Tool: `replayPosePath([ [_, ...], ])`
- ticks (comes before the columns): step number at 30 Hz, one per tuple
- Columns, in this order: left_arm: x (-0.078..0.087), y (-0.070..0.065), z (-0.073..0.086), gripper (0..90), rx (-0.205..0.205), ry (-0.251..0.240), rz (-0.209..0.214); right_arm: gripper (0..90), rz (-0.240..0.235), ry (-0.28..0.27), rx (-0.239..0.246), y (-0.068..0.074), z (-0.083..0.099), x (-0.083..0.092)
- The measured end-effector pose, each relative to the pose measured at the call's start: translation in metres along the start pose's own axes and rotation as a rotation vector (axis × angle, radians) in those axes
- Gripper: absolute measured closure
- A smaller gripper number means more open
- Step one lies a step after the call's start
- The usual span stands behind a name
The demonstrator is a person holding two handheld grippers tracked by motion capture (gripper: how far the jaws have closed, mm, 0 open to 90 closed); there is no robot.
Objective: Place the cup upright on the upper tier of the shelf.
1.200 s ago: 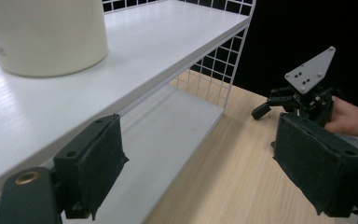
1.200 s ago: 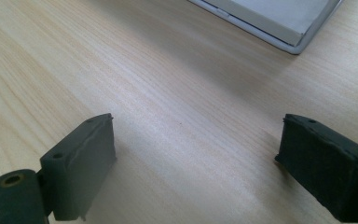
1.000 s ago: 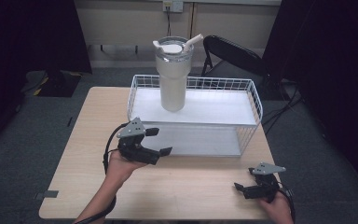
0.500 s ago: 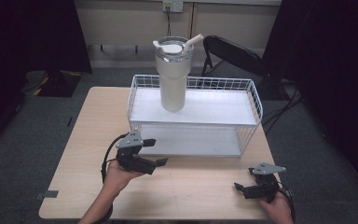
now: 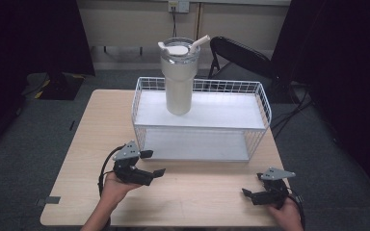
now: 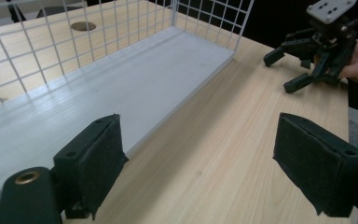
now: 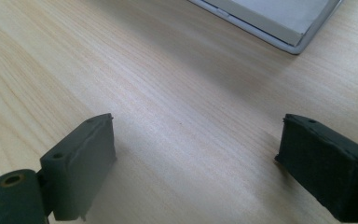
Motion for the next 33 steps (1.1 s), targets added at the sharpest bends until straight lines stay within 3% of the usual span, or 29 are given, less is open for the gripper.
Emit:
replayPosePath([
  [3,0.001,0.004,0.009,15.2,0.02,0.001,-0.009,10.0,0.0,0.0,0.0,0.0,0.0,0.0],
  [22,0.005,0.031,0.059,15.6,0.041,0.072,-0.089,10.0,0.001,0.0,0.0,0.0,0.0,0.0],
  [28,0.005,0.035,0.074,15.9,0.02,0.11,-0.098,10.0,0.0,0.0,0.0,0.0,0.0,0.0],
  [29,0.006,0.035,0.075,16.2,-0.003,0.117,-0.106,10.0,0.0,0.0,0.0,0.0,0.0,0.0],
  [33,0.006,0.036,0.079,16.4,-0.021,0.14,-0.119,10.0,0.0,0.0,-0.001,0.0,0.0,0.0],
])
Point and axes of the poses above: each handheld gripper's, and its own axes: x roughly backward along the jaws, z roughly out of its underside, y roughly to its left, the point moved 7 cm from there along -x, roughly forward along the jaws, and after that the axes turned 12 degrees about -z, right-handed, at the moved point
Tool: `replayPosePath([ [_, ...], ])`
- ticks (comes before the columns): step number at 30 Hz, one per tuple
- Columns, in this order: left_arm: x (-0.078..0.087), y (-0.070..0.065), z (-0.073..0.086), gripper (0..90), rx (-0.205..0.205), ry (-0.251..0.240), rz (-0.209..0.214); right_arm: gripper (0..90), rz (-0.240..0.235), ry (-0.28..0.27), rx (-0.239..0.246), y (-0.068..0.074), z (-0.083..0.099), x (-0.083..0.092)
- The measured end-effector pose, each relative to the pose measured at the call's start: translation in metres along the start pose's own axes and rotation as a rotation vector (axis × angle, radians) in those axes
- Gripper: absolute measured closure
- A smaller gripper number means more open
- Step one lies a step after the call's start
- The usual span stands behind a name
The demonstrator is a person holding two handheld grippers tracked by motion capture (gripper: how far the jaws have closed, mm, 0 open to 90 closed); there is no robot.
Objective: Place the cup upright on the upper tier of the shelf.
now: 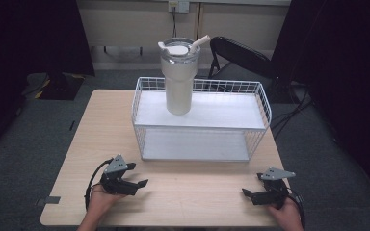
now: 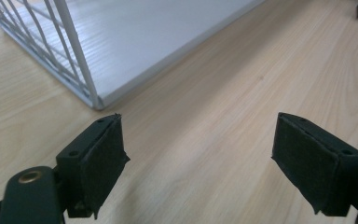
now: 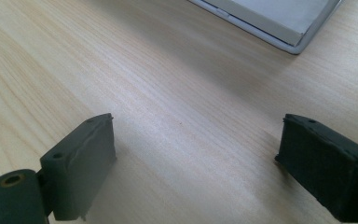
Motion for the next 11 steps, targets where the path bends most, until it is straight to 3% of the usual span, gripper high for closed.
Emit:
replayPosePath([
  [3,0.0,0.0,0.004,16.3,-0.006,0.021,-0.005,10.0,0.0,0.0,0.0,0.0,0.0,0.0],
  [7,0.0,0.002,0.009,16.6,-0.054,0.06,-0.032,10.0,0.0,0.0,0.0,0.0,0.0,0.0],
  [11,0.001,0.003,0.012,16.9,-0.073,0.093,-0.049,10.0,0.0,0.0,0.0,0.0,0.0,0.0],
])
Point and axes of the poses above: each handheld gripper's, and its own axes: x roughly backward along the jaws, z roughly out of its underside, y roughly to its left, the point moved 7 cm from there along -x, roughly forward along the jaws, and after that the axes turned 12 degrees about -z, right-handed, at the moved point
